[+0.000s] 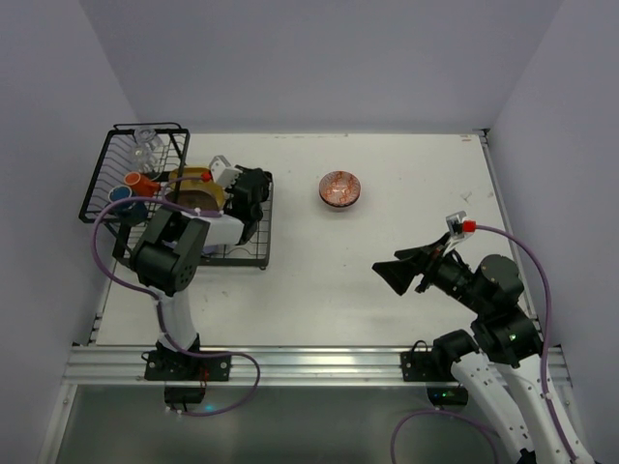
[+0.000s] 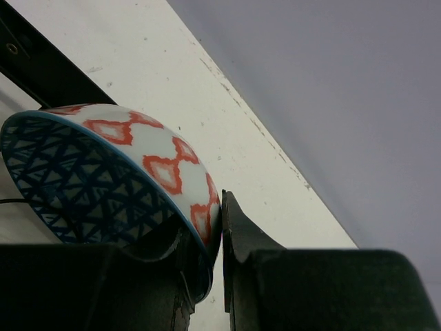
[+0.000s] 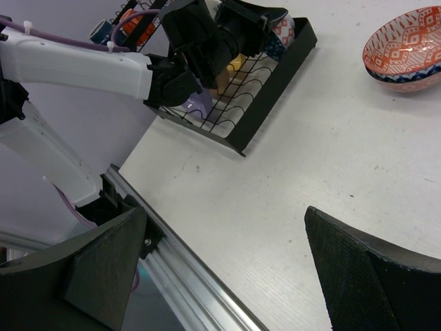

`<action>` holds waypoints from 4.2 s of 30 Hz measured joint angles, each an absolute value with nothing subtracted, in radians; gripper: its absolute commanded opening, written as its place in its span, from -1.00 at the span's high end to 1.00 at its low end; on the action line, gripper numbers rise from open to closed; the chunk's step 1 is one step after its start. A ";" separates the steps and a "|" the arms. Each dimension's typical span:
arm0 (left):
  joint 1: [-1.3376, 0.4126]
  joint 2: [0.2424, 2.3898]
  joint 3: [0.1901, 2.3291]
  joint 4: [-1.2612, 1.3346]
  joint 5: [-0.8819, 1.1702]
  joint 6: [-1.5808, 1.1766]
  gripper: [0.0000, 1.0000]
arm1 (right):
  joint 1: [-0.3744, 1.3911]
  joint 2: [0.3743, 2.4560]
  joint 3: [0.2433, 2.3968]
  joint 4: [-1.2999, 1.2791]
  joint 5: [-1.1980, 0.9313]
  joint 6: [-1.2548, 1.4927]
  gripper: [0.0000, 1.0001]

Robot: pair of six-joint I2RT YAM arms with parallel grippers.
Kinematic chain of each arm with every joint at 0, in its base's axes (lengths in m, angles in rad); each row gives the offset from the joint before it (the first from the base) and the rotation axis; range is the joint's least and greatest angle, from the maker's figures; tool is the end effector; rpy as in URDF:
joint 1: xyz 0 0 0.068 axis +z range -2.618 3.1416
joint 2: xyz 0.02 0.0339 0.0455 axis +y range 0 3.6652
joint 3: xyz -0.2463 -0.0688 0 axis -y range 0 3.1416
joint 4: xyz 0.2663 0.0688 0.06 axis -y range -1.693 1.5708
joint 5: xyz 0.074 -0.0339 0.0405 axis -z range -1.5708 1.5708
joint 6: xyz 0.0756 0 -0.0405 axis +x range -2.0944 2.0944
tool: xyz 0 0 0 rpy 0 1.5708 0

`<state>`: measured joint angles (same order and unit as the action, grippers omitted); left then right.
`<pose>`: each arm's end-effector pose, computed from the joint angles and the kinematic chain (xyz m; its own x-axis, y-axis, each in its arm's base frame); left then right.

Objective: Unload the mixed dishes from the dish rack

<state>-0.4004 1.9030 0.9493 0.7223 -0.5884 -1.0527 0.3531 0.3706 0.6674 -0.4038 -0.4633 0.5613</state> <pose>0.4184 -0.1315 0.1325 0.0459 -0.8042 -0.5926 -0.2693 0.5613 -0.7826 0.1463 0.0899 0.3228 -0.4714 0.3337 -0.8163 -0.5615 0.6002 0.5696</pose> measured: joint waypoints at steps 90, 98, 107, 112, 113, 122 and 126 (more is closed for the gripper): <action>-1.428 1.392 1.013 -0.771 -0.145 0.296 1.00 | 0.839 1.174 1.038 -0.755 -0.248 0.410 -0.53; -1.437 1.393 1.014 -0.763 -0.181 0.311 1.00 | 0.857 1.234 1.031 -0.748 -0.217 0.411 -0.37; -1.443 1.361 1.014 -0.725 -0.195 0.326 1.00 | 0.857 1.346 1.028 -0.693 -0.222 0.419 0.48; -1.449 1.361 1.010 -0.690 -0.223 0.336 0.81 | 0.863 1.355 1.027 -0.654 -0.207 0.444 1.00; -1.451 1.361 1.010 -0.685 -0.231 0.336 0.65 | 0.863 1.355 1.027 -0.656 -0.202 0.444 1.00; -1.448 1.319 0.983 -0.659 -0.472 0.282 -1.00 | 0.765 1.355 1.056 -0.686 -0.168 0.434 1.00; -1.414 1.245 0.983 -0.591 -0.553 0.241 -1.00 | 0.606 1.353 1.080 -0.681 -0.130 0.432 1.00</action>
